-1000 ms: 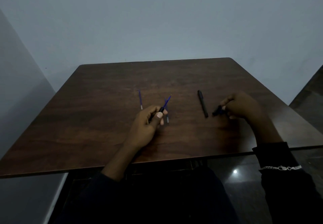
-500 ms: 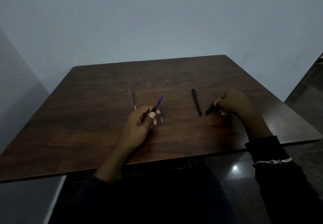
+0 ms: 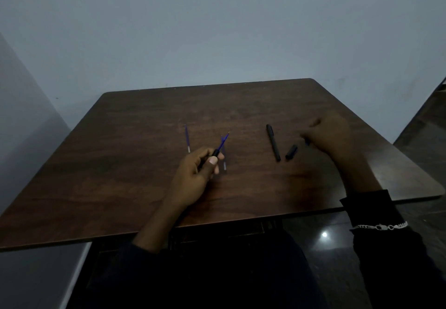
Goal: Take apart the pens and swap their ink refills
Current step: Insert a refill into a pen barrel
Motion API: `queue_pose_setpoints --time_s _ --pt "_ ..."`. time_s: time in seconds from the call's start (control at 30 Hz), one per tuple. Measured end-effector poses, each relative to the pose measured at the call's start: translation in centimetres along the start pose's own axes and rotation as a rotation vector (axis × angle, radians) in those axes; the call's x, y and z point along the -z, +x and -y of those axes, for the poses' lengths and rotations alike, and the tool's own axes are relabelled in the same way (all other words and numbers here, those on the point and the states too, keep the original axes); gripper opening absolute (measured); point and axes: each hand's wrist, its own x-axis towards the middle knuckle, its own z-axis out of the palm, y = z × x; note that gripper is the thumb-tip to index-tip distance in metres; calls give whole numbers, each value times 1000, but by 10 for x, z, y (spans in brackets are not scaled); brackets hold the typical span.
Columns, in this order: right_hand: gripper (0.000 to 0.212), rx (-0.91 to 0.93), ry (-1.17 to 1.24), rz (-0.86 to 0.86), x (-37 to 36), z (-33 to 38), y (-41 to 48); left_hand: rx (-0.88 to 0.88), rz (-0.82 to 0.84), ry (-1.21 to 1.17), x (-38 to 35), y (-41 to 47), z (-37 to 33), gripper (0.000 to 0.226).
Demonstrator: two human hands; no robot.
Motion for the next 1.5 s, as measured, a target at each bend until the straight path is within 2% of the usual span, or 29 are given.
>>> queue_pose_setpoints --time_s 0.07,0.13,0.2,0.27,0.47,0.9,1.5 --pt "13 101 393 -11 0 13 -12 -4 8 16 1 -1 0 21" --pt "9 141 789 106 -4 30 -25 -11 13 29 1 -1 -1 21" --pt "10 167 993 209 -15 44 -35 -10 14 48 1 -1 -1 21" --pt "11 195 1055 275 -30 55 -46 -4 11 58 2 -1 -2 21" --pt "10 255 1081 320 -51 65 -59 -12 25 81 3 -2 -6 22" --pt "12 267 1089 341 -53 75 -56 -25 22 81 3 -3 -9 20" --pt "13 304 944 394 -54 73 -62 -4 37 107 3 -3 -12 21"
